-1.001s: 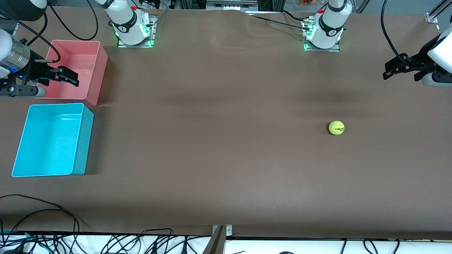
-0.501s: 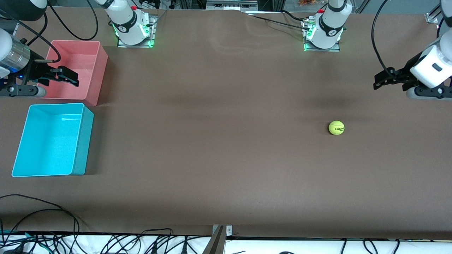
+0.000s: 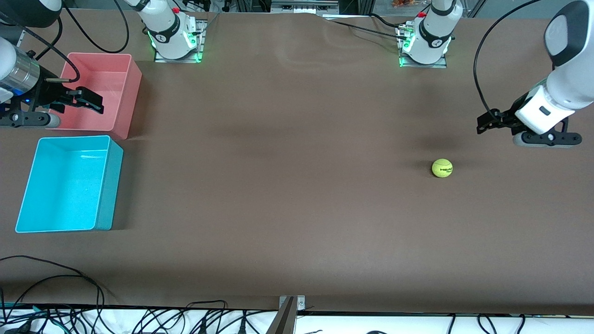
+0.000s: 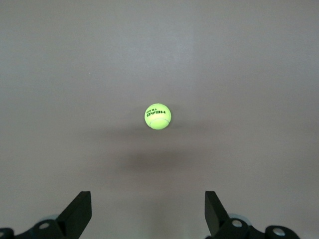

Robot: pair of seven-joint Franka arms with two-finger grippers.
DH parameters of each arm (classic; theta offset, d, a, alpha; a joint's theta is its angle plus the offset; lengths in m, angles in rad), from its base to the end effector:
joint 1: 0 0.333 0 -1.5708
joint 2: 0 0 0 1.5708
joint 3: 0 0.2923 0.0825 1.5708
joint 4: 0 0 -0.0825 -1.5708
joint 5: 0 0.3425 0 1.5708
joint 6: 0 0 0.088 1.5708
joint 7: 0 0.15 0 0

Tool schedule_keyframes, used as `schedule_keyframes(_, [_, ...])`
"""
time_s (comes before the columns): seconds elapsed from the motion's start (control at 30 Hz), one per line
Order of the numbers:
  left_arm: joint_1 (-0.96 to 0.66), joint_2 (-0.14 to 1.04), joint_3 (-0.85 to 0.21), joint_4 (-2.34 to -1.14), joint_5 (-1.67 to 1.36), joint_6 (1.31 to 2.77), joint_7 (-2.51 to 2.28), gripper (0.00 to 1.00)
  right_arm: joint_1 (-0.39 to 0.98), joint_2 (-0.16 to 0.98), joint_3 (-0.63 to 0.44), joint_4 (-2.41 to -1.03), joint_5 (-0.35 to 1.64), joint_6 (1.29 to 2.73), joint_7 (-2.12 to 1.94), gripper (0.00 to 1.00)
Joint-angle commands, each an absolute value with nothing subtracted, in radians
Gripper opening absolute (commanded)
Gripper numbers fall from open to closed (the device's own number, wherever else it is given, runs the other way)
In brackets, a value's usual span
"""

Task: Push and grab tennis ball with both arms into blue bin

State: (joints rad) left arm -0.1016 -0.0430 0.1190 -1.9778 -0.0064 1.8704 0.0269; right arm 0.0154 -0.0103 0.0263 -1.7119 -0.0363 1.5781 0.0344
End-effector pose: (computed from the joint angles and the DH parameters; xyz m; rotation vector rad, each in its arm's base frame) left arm 0.4974 0.0083 0.4282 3.1274 -0.0120 -0.1008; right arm 0.4985 0.0154 0.5037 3.0946 0.0152 -0.1891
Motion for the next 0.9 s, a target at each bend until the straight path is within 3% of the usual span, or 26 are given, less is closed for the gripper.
schedule_keyframes(0.0, [-0.095, -0.057, 0.118, -2.052, -0.011, 1.957, 0.043, 1.00, 0.012, -0.009, 0.031, -1.690, -0.037, 1.555, 0.025, 1.00])
schedule_keyframes(0.2, [-0.087, -0.034, 0.118, -2.140, -0.011, 2.080, 0.044, 1.00, 0.011, -0.009, 0.031, -1.690, -0.037, 1.555, 0.025, 1.00])
schedule_keyframes(0.87, [-0.077, 0.057, 0.118, -2.255, -0.011, 2.310, 0.046, 1.00, 0.012, -0.008, 0.031, -1.690, -0.037, 1.555, 0.025, 1.00])
